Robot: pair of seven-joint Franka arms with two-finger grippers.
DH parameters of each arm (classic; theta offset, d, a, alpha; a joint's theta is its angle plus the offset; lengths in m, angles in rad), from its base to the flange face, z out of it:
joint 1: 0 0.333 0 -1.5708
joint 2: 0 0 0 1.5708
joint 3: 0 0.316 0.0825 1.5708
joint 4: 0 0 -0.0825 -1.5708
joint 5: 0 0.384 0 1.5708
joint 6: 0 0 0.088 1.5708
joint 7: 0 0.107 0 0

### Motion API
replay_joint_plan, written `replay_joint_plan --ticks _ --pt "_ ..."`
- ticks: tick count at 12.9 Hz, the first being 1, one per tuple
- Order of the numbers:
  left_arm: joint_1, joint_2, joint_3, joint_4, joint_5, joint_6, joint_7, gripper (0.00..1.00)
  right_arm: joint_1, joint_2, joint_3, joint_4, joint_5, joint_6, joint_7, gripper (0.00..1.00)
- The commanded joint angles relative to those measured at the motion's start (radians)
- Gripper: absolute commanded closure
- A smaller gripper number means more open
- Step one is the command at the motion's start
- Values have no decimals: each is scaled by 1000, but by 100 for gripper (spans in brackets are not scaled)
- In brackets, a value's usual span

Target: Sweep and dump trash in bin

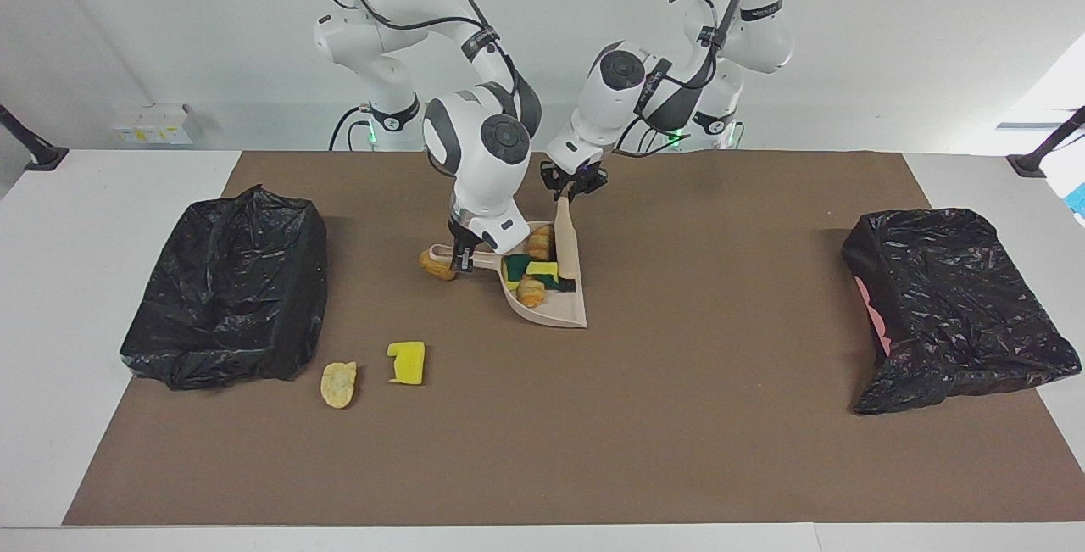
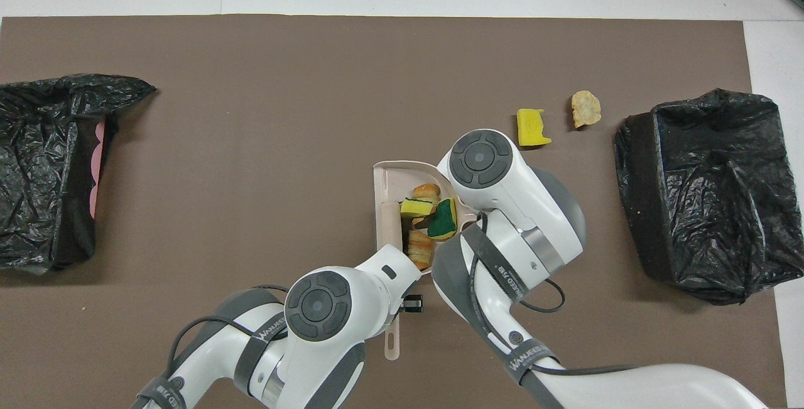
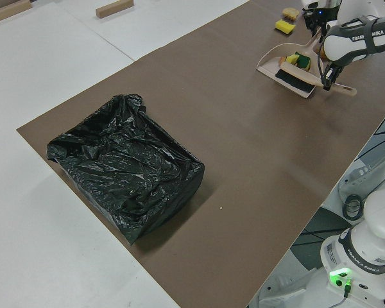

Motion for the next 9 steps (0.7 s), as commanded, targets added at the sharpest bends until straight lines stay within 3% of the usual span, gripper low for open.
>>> replay_joint_plan --ticks 1,7,9 --pt "49 9 14 0 -3 -20 7 100 -32 10 4 18 9 16 -26 100" --pt "191 11 17 0 129 -96 7 100 -101 -10 3 42 116 25 -53 100" --pt "182 -9 17 -1 177 -147 -15 100 -158 -44 4 39 173 39 -96 100"
